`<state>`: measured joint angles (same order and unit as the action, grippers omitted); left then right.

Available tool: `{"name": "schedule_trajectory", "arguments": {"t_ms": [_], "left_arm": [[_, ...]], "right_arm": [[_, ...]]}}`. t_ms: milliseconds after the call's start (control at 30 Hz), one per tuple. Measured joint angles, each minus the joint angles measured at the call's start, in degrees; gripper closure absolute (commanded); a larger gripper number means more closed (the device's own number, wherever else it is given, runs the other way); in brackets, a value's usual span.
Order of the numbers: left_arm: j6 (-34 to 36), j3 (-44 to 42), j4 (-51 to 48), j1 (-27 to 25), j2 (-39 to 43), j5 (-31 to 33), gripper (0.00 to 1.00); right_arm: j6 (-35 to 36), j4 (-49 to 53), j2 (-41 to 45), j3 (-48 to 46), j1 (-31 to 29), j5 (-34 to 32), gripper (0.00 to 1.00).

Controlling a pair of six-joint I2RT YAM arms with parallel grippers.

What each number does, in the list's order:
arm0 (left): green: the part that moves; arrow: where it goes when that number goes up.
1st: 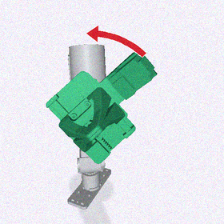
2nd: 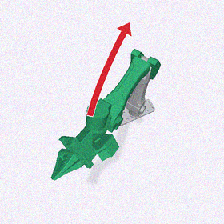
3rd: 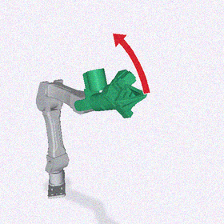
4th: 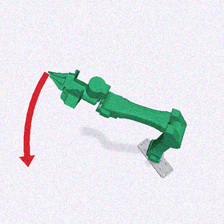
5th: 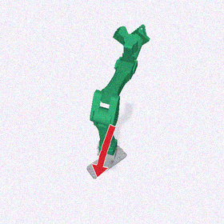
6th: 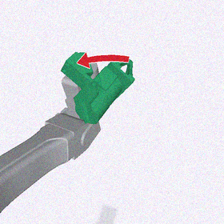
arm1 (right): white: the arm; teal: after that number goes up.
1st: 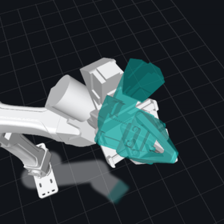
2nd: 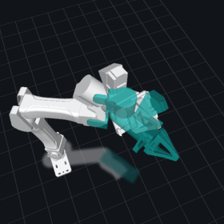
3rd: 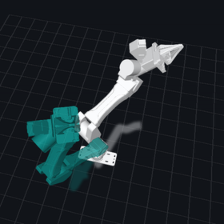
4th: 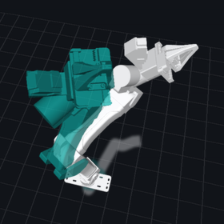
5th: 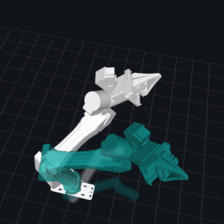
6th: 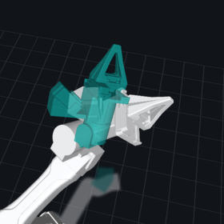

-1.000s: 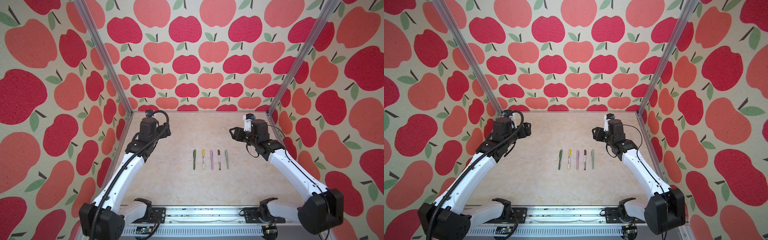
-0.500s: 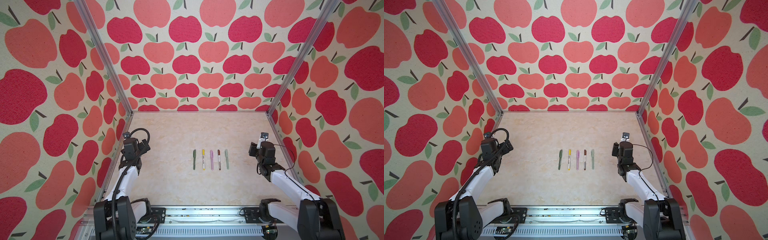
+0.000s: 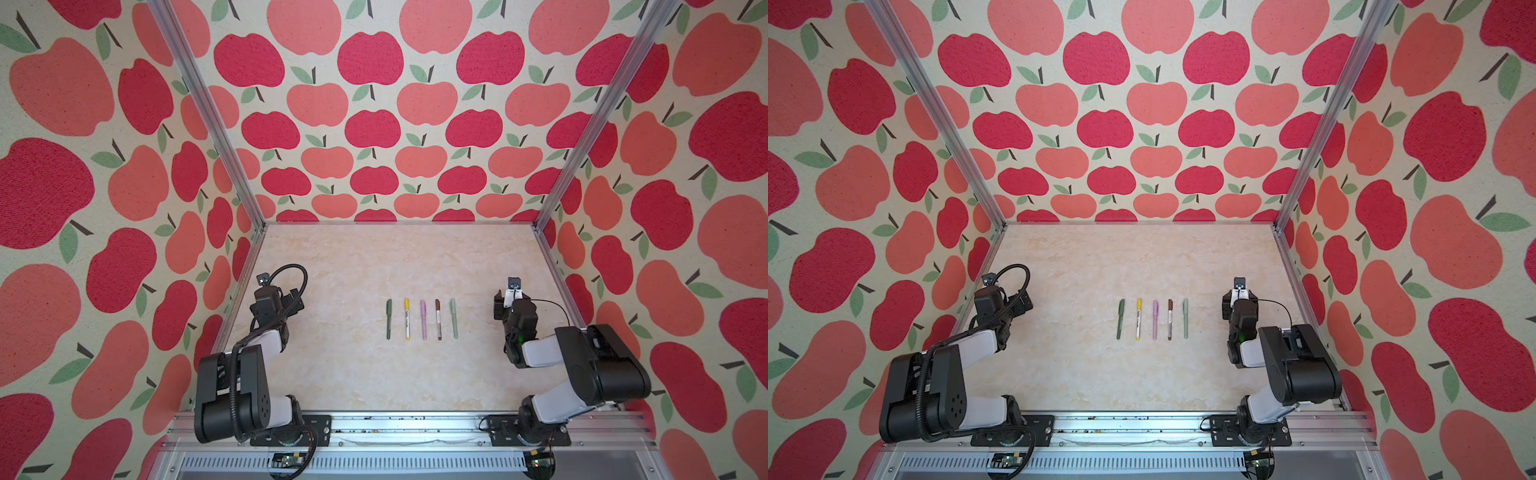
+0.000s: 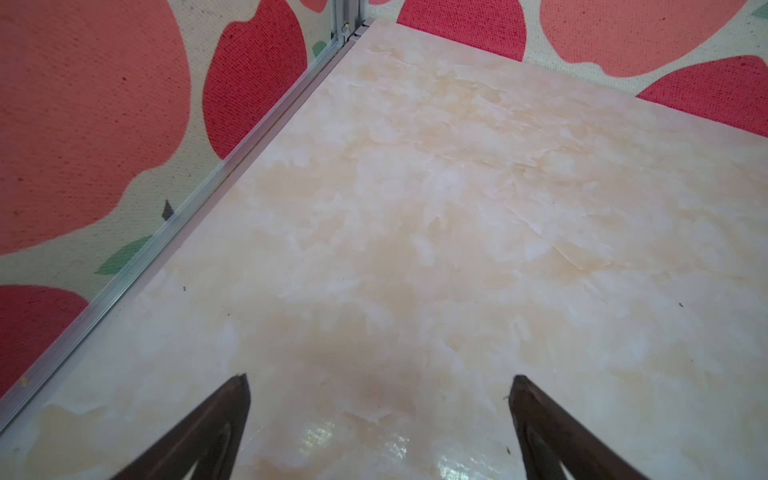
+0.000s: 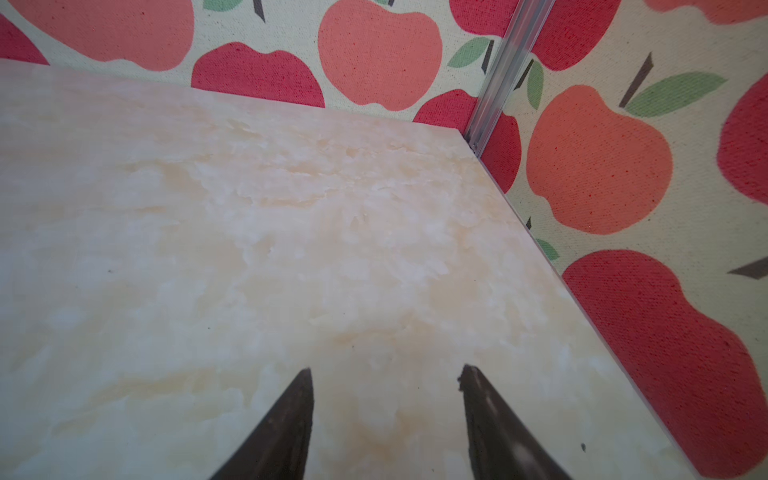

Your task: Insert the pens into the pen caps

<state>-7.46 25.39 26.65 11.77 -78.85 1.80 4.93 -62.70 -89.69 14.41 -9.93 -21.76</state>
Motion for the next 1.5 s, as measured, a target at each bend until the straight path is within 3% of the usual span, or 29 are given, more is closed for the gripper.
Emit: {"name": "schedule_trajectory", "arguments": {"t_ms": [233,400,633,1500], "left_arm": [[1.2,-4.4,12.5,0.0,-0.6,-7.3,0.01],[2.1,-4.9,21.0,-0.5,-7.2,-10.5,0.01],[5.1,-4.3,23.6,-4.4,-12.5,-9.8,0.01],[7.0,-3.6,24.6,-5.6,-12.6,-6.7,0.01]], "right_arm": [[-0.1,-2.5,-2.8,1.5,2.4,2.7,0.35],[-0.4,1.2,-2.6,4.8,4.3,8.0,0.3],[-1.7,4.8,-2.3,5.9,6.0,12.2,0.01],[-1.9,7.1,-2.3,6.6,6.0,14.6,0.01]]}}
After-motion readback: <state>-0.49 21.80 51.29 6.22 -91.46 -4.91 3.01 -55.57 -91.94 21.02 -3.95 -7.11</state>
